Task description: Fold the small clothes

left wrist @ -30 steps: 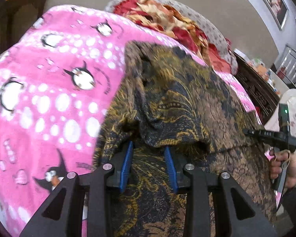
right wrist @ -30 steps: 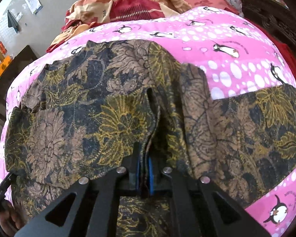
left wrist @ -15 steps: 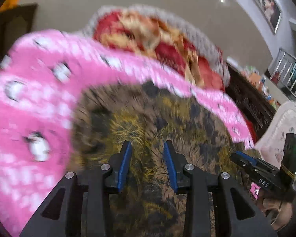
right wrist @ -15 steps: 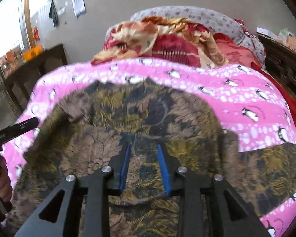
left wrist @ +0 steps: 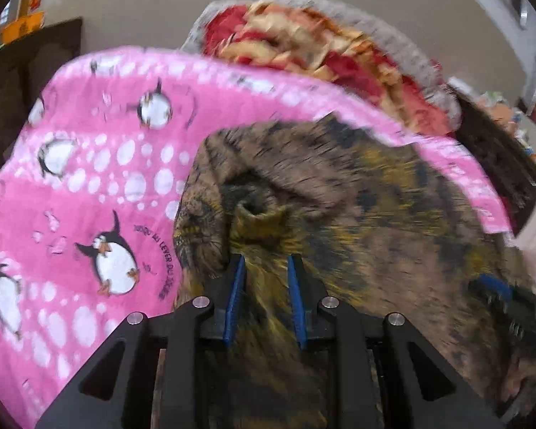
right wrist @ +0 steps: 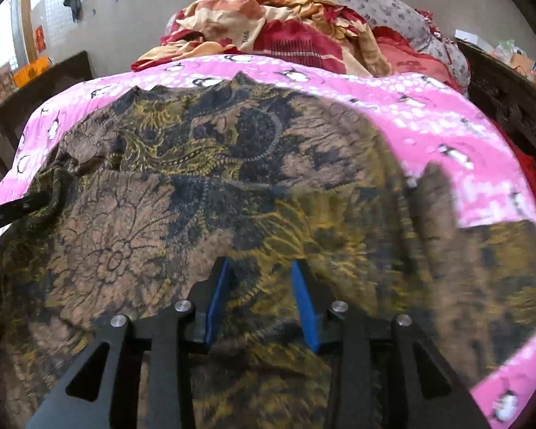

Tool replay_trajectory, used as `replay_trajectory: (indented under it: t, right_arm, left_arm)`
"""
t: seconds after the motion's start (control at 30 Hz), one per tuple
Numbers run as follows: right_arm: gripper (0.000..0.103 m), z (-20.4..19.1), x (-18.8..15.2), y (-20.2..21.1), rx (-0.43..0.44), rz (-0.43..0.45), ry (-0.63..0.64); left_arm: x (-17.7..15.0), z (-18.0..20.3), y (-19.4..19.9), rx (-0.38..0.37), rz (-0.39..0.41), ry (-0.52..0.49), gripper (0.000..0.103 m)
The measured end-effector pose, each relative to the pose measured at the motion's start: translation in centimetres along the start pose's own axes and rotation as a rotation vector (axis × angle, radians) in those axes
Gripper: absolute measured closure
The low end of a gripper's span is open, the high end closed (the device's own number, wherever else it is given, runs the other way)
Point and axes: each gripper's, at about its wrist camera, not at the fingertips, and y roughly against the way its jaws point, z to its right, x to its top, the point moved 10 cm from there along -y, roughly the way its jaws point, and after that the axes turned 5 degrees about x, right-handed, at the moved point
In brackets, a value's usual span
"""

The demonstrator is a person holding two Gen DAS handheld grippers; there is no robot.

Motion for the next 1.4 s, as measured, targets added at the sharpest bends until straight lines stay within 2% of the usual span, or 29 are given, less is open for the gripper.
replay_trajectory:
  t: [0.03,0.07,0.1,0.17,0.23,0.27,0.3,0.33,0.4,0.47,0.57,0.63,0.77,0.83,0.87,0.9,0.93,0.97,1.03,1.13,1.2,1.23,1.27,1.33,1.4]
  right_arm:
    - [0.065,0.6,0.7,1.7,-0.002,0.045,-0.008]
    - [0.057,1.4,1.4,4.0,-0.001,0.099,-0.020]
    - [0.035,3.0,2.0,6.5,-0.014,0.146,-0.040]
    - [0.013,7.2,2.4,9.8,-0.072,0.200,-0.080]
    - [0.013,13.4,1.7,12.8,-0.171,0.236,-0.139]
    - [0.016,17.8,0.7,14.0,-0.215,0.236,-0.216]
    - [0.024,21.2,-0.2,14.7,-0.233,0.237,-0.294]
    - [0.028,24.6,-1.4,15.2,-0.236,0.241,-0.384]
    - [0.044,30.8,-4.8,15.4,-0.202,0.228,-0.571]
    - [0.055,33.8,-7.3,14.2,-0.193,0.182,-0.629]
    - [0.058,35.2,-9.8,11.8,-0.162,0.135,-0.678]
    - [0.058,36.1,-9.3,11.4,-0.163,0.188,-0.672]
    - [0.058,38.2,-8.3,10.4,-0.142,0.233,-0.706]
    - [0.060,39.1,-8.1,10.1,-0.133,0.251,-0.731]
    - [0.068,39.4,-8.1,10.1,-0.139,0.260,-0.742]
    - [0.076,39.6,-8.2,10.2,-0.157,0.261,-0.757]
    - [0.091,39.9,-8.3,10.4,-0.175,0.260,-0.770]
    - [0.097,39.9,-8.2,10.6,-0.171,0.261,-0.772]
    - [0.097,39.3,-7.2,11.9,-0.201,0.282,-0.736]
    - [0.097,35.6,-2.5,15.9,-0.200,0.380,-0.620]
    - [0.097,30.7,1.7,19.0,-0.138,0.461,-0.533]
    - [0.097,27.5,4.3,19.8,-0.076,0.497,-0.493]
    - [0.097,25.3,5.9,20.2,-0.034,0.514,-0.461]
    - [0.097,17.5,10.3,20.6,0.079,0.542,-0.337]
    - [0.097,10.9,13.0,20.0,0.172,0.536,-0.238]
  left_arm:
    - [-0.1,0.2,1.7,-0.015,0.029,-0.030,0.096]
    - [-0.4,0.5,2.5,-0.021,0.041,-0.052,0.090]
    - [-1.2,0.6,3.4,-0.023,0.050,-0.080,0.088]
    - [-3.2,0.9,4.1,-0.019,0.048,-0.144,0.088]
    - [-5.6,1.2,3.4,-0.024,0.007,-0.177,0.088]
    - [-6.8,1.1,2.8,-0.029,-0.024,-0.171,0.088]
    - [-7.5,0.8,2.3,-0.028,-0.057,-0.155,0.087]
    - [-7.4,0.7,2.3,-0.036,-0.058,-0.138,0.087]
    - [-7.2,0.3,2.2,-0.059,-0.062,-0.102,0.087]
    - [-7.3,0.2,2.1,-0.074,-0.068,-0.087,0.086]
    - [-7.2,0.1,1.9,-0.070,-0.069,-0.092,0.086]
    - [-7.3,0.1,1.9,-0.067,-0.071,-0.098,0.084]
    - [-7.1,0.3,1.8,-0.070,-0.073,-0.098,0.083]
    - [-7.1,0.3,1.8,-0.075,-0.074,-0.092,0.083]
    - [-7.0,0.3,1.7,-0.079,-0.074,-0.090,0.083]
    - [-7.0,0.3,1.7,-0.081,-0.074,-0.087,0.083]
    - [-7.0,0.3,1.8,-0.083,-0.074,-0.085,0.083]
    - [-7.0,0.3,1.8,-0.083,-0.074,-0.085,0.083]
    - [-7.0,0.2,1.8,-0.086,-0.074,-0.082,0.083]
    - [-6.9,0.1,2.0,-0.102,-0.070,-0.064,0.083]
    - [-6.7,-0.2,2.5,-0.106,-0.051,-0.039,0.083]
    - [-6.5,-0.6,3.0,-0.088,-0.028,-0.022,0.083]
    - [-6.4,-0.9,3.4,-0.076,-0.012,-0.010,0.083]
    - [-6.3,-1.6,4.7,-0.069,0.022,0.024,0.083]
    - [-6.4,-2.2,5.4,-0.057,0.033,0.038,0.083]
